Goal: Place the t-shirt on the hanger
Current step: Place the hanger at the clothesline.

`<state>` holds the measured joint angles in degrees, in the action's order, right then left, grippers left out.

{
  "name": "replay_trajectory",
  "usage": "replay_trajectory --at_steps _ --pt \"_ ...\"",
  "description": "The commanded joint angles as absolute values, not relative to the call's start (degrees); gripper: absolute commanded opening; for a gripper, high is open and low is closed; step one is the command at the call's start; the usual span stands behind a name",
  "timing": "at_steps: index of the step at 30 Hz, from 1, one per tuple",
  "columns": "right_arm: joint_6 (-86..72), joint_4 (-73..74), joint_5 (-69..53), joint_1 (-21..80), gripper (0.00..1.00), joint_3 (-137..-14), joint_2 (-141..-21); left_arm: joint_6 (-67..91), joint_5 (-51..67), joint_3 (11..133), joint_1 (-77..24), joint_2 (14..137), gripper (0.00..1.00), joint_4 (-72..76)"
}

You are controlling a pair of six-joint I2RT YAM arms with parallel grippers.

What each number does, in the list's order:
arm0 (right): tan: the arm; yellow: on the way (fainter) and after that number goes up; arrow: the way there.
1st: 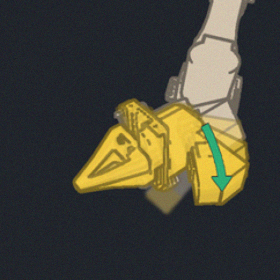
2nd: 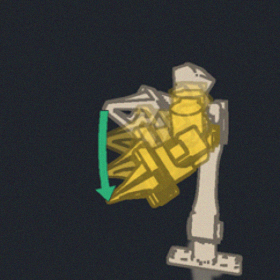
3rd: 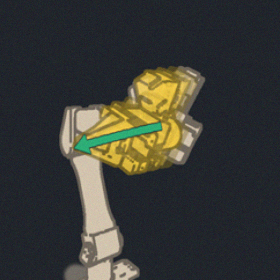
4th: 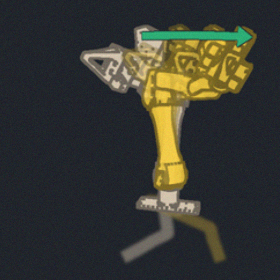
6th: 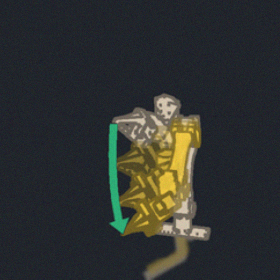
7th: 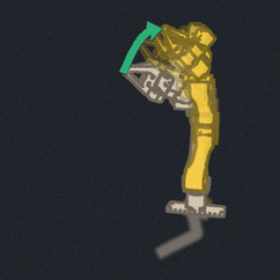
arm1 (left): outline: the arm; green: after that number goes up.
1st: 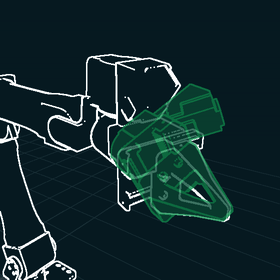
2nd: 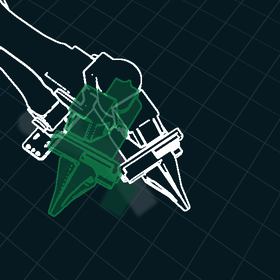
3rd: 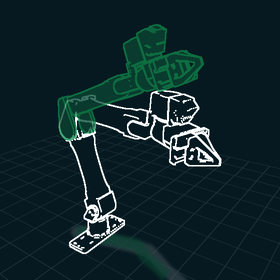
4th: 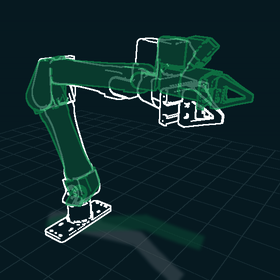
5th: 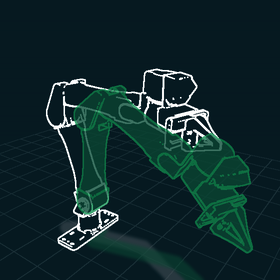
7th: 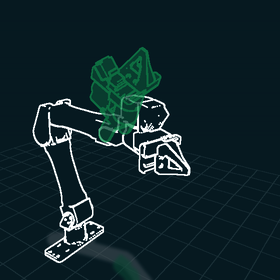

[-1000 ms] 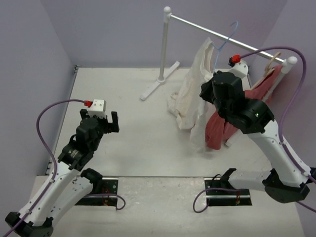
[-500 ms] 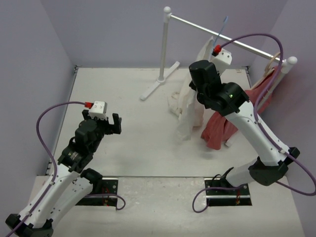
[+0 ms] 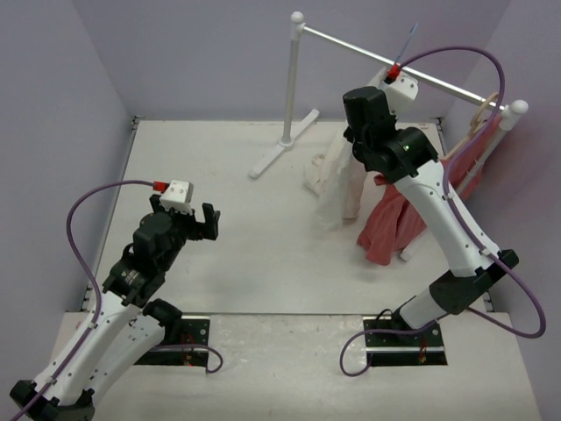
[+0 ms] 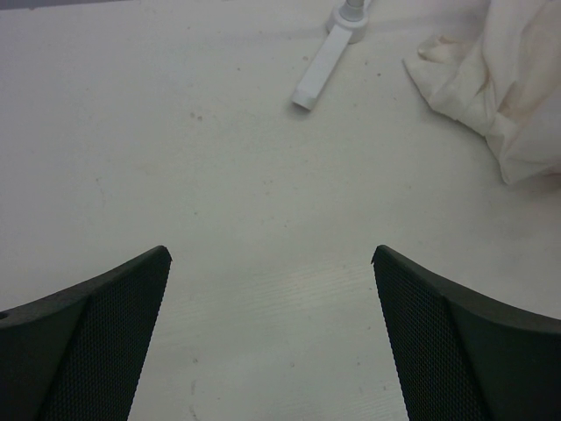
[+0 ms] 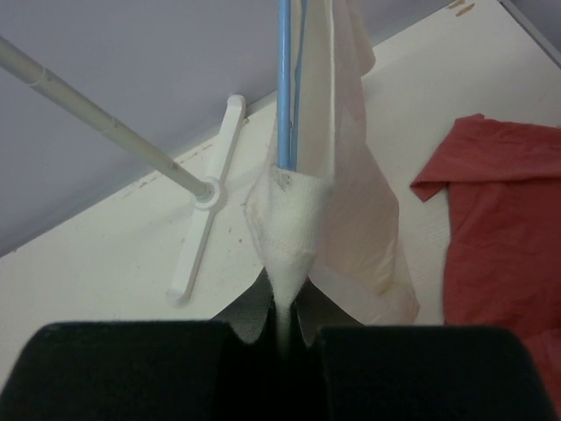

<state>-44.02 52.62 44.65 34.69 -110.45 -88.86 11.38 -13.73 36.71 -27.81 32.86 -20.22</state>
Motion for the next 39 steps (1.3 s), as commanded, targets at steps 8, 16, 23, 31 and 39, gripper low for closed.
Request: replay_trajectory --at_steps 8,16,23,31,39 --pt "-52.64 49.13 47.09 33.4 0.0 -103.64 -91.3 10.72 -12.13 36.01 -27.86 32.67 1.0 -17.25" --pt "-55.28 48.36 46.55 33.5 0.0 -101.33 -94.15 10.72 -11.91 35.95 -27.85 32.77 1.0 -17.24" --pt "-52.61 46.63 43.84 33.49 0.62 -100.06 -96.22 10.97 -14.91 36.26 -27.77 33.99 1.0 -18.3" --pt "-46.55 45.13 41.48 36.27 0.99 -101.25 -91.35 16.19 -28.04 37.15 -24.86 35.71 1.0 -20.21" --pt "-35.15 46.76 33.27 38.67 0.99 -94.76 -79.0 22.2 -34.15 39.34 -15.75 38.11 1.0 -22.38"
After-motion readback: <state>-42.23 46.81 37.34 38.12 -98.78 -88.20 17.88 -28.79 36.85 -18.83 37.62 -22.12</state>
